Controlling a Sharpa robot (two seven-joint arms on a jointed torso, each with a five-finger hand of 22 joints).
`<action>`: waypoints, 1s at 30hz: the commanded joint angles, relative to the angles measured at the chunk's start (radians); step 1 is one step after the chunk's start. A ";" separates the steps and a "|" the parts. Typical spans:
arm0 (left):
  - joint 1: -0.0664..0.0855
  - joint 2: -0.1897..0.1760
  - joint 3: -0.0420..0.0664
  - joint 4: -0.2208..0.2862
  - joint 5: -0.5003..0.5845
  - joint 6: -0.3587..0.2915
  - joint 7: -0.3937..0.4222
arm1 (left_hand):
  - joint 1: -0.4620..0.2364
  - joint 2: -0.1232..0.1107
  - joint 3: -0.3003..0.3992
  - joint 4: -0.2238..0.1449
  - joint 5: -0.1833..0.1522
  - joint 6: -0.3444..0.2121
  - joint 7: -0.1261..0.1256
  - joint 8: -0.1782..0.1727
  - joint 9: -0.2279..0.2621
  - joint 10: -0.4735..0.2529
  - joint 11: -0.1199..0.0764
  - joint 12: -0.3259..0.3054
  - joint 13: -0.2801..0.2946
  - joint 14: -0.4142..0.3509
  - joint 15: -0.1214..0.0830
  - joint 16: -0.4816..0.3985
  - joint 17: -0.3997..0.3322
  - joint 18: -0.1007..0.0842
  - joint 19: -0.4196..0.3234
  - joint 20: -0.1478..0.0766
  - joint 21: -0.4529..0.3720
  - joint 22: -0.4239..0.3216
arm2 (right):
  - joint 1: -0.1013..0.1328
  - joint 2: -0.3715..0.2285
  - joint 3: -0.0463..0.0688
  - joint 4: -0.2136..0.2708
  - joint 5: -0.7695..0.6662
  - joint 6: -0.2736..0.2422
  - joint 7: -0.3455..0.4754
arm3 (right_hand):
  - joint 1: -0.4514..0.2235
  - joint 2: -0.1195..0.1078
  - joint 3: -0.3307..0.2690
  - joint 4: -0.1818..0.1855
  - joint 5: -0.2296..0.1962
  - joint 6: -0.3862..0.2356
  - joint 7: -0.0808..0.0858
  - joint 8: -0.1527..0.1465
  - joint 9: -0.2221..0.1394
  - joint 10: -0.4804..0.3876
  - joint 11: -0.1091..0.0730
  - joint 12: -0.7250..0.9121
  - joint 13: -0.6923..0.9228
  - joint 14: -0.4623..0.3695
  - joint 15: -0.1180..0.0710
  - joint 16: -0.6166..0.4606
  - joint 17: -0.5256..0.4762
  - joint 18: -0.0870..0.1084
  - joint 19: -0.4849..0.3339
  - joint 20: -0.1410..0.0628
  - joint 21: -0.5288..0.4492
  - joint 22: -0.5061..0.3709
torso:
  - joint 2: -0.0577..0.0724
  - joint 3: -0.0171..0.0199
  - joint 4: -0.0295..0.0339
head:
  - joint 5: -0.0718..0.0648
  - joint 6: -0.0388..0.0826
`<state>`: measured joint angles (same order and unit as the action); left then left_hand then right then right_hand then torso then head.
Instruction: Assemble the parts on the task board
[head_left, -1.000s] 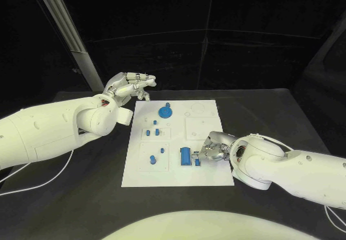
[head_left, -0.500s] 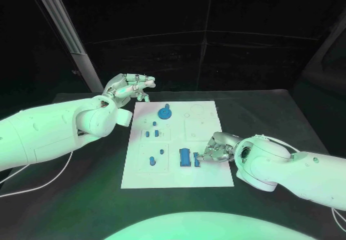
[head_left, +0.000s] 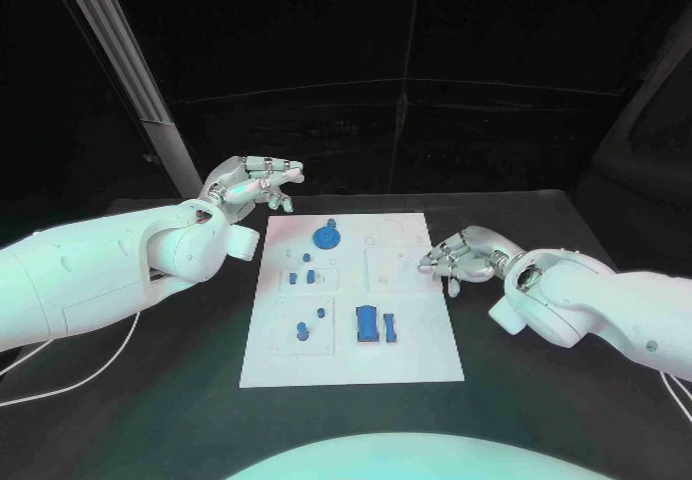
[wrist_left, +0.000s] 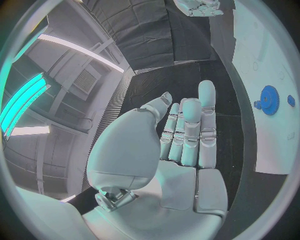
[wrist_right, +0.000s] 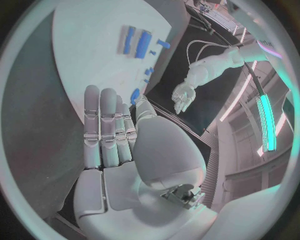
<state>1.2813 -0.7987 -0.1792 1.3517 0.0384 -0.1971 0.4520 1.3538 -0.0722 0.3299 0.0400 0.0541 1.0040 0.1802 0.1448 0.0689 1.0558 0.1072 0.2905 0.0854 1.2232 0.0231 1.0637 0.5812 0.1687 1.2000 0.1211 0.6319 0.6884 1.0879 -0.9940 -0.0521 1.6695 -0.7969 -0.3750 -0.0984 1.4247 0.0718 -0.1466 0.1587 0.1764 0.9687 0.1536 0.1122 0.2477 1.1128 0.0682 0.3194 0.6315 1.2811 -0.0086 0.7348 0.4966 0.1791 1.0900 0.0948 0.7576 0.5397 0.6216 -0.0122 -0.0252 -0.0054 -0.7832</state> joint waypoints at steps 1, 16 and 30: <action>0.002 0.003 0.000 -0.009 0.014 0.014 0.012 | 0.005 0.002 -0.003 -0.004 -0.004 -0.006 -0.001 0.007 0.000 -0.005 0.001 0.007 -0.001 -0.011 0.000 -0.010 -0.015 0.014 0.000 0.002 -0.008 -0.002 | 0.017 0.001 0.000 -0.040 0.309 -0.033 0.301 | 0.031 0.001 0.000 -0.019 -0.010 0.001 0.006 0.001 -0.006 0.002 0.010 -0.067 -0.088 0.002 0.011 -0.089 -0.040 0.006 0.008 0.011 -0.072 -0.054 | -0.012 -0.0032 0.0021 | -0.004 0.005; 0.001 0.022 -0.001 -0.064 0.055 0.013 0.022 | -0.004 0.001 -0.010 0.002 -0.004 -0.005 -0.004 0.012 0.000 -0.006 -0.001 0.013 -0.002 -0.038 0.000 -0.044 -0.061 0.014 -0.010 0.002 -0.025 -0.013 | 0.038 0.090 0.001 -0.195 0.386 -0.033 0.472 | 0.065 0.010 -0.018 -0.083 -0.081 0.010 0.037 -0.050 -0.072 0.032 0.058 -0.246 -0.436 -0.083 0.078 -0.501 -0.230 -0.009 -0.038 0.065 -0.394 -0.279 | -0.040 -0.0093 0.0015 | -0.009 0.024; -0.016 0.095 -0.001 -0.182 0.127 -0.010 0.038 | -0.011 0.007 -0.086 0.036 -0.004 -0.065 -0.002 -0.029 -0.003 -0.081 0.065 -0.103 -0.024 -0.338 0.121 -0.678 -0.369 -0.002 -0.417 0.120 -0.453 -0.301 | 0.038 0.281 0.005 -0.437 0.548 0.034 0.617 | -0.047 0.047 -0.053 -0.130 -0.106 -0.046 0.057 -0.050 -0.141 -0.050 0.095 -0.252 -0.566 -0.154 0.132 -0.665 -0.397 0.006 -0.062 0.137 -0.589 -0.417 | -0.065 -0.0071 -0.0098 | 0.001 0.106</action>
<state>1.2660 -0.7104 -0.1815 1.1798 0.1268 -0.2031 0.4644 1.3376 -0.0706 0.2487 0.0779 0.0541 0.9411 0.1820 0.1198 0.0665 0.9791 0.1699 0.1953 0.0630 0.8847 0.1388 0.4095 0.2248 0.1682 0.7875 0.2334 0.1921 0.4007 1.1240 -0.7208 -0.0485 1.2515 -0.3177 -0.3790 0.4509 1.3856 0.1200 -0.1991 0.0341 0.0731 0.9282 0.2117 0.0656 0.1097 1.0663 0.1643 0.0718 0.0684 1.1169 0.1246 0.0753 0.1037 0.1789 1.0221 0.2325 0.1728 0.1251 0.5640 -0.0218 -0.0350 -0.0056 -0.6902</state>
